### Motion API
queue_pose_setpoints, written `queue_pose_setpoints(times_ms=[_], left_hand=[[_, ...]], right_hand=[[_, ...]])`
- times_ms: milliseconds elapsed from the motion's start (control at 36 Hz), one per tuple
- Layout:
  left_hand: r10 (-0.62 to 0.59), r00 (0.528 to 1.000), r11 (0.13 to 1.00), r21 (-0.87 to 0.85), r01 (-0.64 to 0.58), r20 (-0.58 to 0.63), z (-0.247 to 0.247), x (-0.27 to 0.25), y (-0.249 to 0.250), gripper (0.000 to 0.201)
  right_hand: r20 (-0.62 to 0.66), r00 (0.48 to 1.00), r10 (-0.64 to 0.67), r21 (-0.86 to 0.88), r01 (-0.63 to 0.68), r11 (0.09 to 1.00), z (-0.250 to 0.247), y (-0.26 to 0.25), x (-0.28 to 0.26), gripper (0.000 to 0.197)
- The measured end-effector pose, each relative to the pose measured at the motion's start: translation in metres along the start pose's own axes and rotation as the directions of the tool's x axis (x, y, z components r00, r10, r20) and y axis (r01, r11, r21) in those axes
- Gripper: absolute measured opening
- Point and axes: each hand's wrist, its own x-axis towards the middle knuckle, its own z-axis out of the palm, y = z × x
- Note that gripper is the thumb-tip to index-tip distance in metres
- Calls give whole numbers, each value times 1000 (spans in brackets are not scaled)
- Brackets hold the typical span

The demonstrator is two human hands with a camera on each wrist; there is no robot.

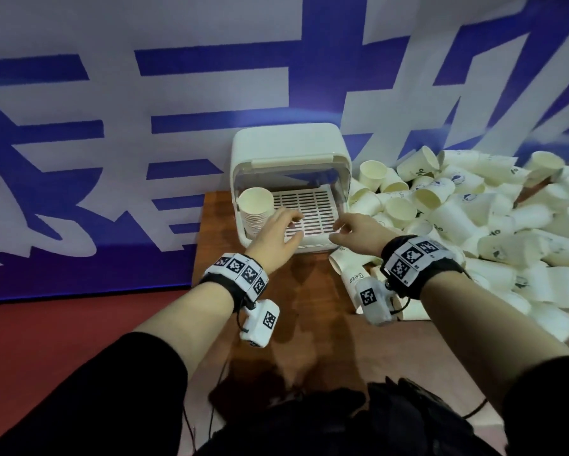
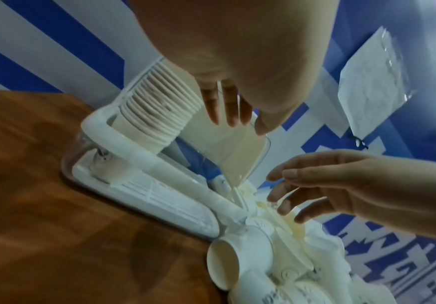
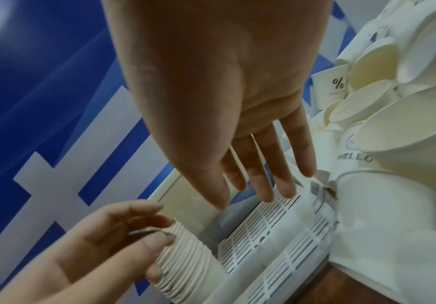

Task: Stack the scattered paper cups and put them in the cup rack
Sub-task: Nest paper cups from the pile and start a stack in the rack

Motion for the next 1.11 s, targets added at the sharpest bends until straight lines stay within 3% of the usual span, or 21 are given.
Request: queue_pose_setpoints(times_ms=[194, 361, 472, 611, 722, 972, 1111], left_hand=[[2, 962, 990, 135, -40, 273, 42, 2, 13, 32], [-14, 888, 980, 181, -78, 459, 77, 3, 33, 37], [-68, 849, 962, 259, -83, 524, 98, 4, 42, 54], [-106, 825, 920, 369, -130, 555, 116, 1, 51, 79], [-123, 798, 885, 429, -180, 590, 129, -2, 51, 86], [-169, 766, 784, 556, -277, 620, 147, -11, 51, 93], [-166, 785, 739, 603, -302, 597, 152, -15, 51, 85]], right_hand=[[38, 999, 29, -88, -26, 996, -20, 43, -19, 11], [154, 988, 9, -213, 24, 977, -31, 78, -29, 25], [206, 978, 16, -283, 44, 958, -31, 102, -30, 31], [136, 986, -97, -260, 130, 957, -31, 129, -33, 31], [84, 977, -197, -329, 214, 920, -31, 146, -33, 33], [186, 936, -298, -704, 339, 624, -13, 159, -39, 50], [134, 935, -327, -662, 330, 673, -11, 160, -38, 41]])
